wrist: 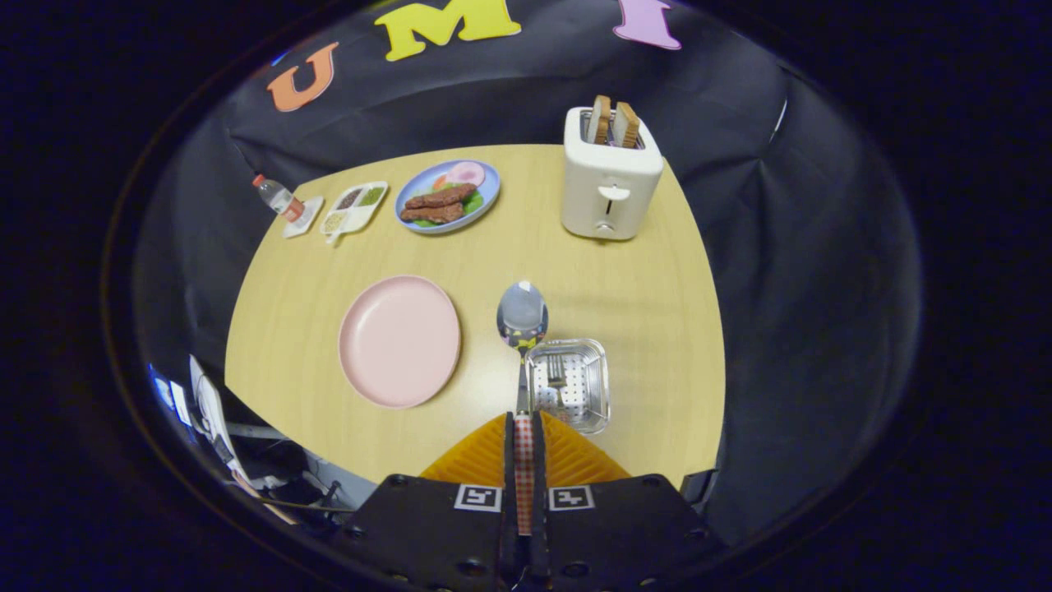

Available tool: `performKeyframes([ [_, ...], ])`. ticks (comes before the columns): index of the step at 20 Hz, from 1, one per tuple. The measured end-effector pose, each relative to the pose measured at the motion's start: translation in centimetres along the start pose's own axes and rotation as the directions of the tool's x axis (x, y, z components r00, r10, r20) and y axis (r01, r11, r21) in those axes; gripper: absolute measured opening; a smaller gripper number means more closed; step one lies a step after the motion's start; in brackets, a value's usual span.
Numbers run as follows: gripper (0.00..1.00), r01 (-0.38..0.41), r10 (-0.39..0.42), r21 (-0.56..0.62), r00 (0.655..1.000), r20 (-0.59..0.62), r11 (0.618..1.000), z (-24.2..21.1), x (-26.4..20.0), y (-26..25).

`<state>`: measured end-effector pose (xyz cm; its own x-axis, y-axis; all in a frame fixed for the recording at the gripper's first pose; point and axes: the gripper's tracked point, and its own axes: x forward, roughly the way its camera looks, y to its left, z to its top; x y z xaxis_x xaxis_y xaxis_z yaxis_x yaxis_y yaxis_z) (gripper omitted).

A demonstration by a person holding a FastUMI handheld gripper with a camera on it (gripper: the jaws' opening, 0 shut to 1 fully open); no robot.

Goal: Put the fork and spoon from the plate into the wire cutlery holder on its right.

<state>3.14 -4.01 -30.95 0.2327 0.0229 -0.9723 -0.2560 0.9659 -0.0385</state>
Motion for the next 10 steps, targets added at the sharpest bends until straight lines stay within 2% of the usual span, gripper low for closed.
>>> performKeyframes([
  [3,0.06,0.019,-0.02,-0.016,0.999,-0.04,1.0,-0.9,0.4,-1.7],
  [10,0.06,-0.014,0.005,-0.054,0.986,-0.165,0.998,-3.1,1.4,-2.5],
])
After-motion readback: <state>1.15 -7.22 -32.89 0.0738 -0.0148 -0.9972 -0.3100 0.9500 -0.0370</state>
